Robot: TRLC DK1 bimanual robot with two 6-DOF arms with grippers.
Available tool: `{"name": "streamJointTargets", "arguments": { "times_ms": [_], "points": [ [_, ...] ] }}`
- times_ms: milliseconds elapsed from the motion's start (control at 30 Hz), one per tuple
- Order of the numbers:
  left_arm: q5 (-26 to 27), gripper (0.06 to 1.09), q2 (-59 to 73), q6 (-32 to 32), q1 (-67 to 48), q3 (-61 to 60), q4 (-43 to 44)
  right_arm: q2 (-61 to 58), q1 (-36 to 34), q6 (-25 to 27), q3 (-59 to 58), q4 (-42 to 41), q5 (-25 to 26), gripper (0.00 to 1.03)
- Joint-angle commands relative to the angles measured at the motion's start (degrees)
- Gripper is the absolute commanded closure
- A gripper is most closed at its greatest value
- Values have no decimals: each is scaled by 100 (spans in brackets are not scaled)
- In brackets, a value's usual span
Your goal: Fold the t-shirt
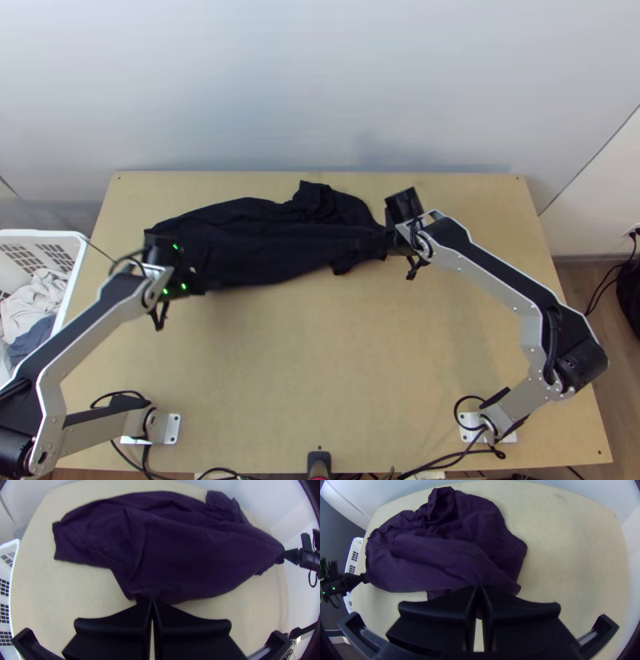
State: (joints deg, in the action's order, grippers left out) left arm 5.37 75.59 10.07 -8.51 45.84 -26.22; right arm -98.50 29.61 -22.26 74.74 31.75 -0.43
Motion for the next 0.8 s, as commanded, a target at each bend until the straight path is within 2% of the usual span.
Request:
{"name": "streamJointTargets", "arguments": {
  "times_ms": [0, 233, 333, 533, 633, 767],
  "points": [
    [8, 105, -299, 39, 465, 1304, -604, 270, -201, 73, 155, 130, 7, 100],
    [0, 105, -291, 198, 957, 3589, -1166, 780, -438, 416, 1113, 780, 16, 100],
    [0, 105, -132, 391, 983, 4530, -1430, 964, -464, 565, 1658, 1035, 174, 100],
    [0, 105, 105, 637, 948, 6129, -1949, 1544, -104, 1444, 2247, 956, 1361, 100],
    [0, 105, 245, 637, 939, 6876, -2247, 1913, 142, 2006, 2229, 675, 1967, 100],
    [0, 105, 377, 637, 974, 7782, -2722, 2405, 177, 2622, 2132, 68, 2530, 100]
  ]
}}
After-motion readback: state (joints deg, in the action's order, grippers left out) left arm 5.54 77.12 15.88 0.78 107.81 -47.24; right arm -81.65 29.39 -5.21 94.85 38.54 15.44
